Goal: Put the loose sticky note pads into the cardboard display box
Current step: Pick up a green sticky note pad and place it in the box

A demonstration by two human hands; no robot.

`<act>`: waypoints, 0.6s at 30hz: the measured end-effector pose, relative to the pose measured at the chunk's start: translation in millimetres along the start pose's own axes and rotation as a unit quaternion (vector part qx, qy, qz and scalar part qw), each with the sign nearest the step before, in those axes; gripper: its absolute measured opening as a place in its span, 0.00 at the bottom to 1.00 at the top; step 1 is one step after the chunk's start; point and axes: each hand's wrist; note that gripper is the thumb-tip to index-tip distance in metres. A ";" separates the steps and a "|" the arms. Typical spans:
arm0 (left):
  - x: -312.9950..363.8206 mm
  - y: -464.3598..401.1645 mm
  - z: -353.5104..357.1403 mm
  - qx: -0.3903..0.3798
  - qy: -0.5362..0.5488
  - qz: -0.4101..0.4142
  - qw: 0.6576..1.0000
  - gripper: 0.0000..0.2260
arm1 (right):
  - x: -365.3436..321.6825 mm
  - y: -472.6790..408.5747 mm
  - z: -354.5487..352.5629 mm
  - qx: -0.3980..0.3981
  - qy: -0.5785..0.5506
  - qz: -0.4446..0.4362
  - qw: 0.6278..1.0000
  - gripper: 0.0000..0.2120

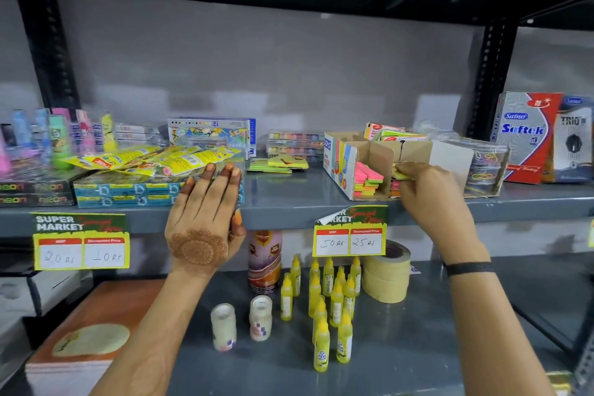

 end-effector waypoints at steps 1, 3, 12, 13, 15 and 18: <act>-0.1 -0.2 -0.2 0.000 -0.001 0.000 1.000 0.22 | -3.6 0.3 -3.0 -0.002 -0.017 0.011 1.000 0.13; 0.0 -0.2 0.1 -0.001 -0.003 0.002 1.000 0.22 | -16.5 0.7 -12.4 0.042 -0.075 0.025 0.996 0.15; 0.0 -1.7 1.0 0.005 -0.007 0.000 1.000 0.22 | -133.7 -39.6 25.4 -0.021 -0.211 -0.104 0.972 0.20; 0.0 -0.9 1.3 0.004 -0.011 0.001 1.000 0.23 | -140.8 -49.5 43.0 -0.068 -0.172 -0.119 0.975 0.20; -0.5 0.4 2.0 0.000 -0.013 0.004 1.000 0.23 | -147.9 -66.6 76.3 -0.166 -0.090 -0.128 0.974 0.20; -1.0 0.1 2.4 -0.007 -0.014 0.003 1.000 0.23 | -145.9 -81.2 106.8 -0.301 0.016 -0.116 0.947 0.19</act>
Point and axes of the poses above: each hand's wrist, its own y-axis away from the middle knuckle, its own z-axis out of the palm, x = y × z, and after that the axes turned 5 degrees about z, right-handed
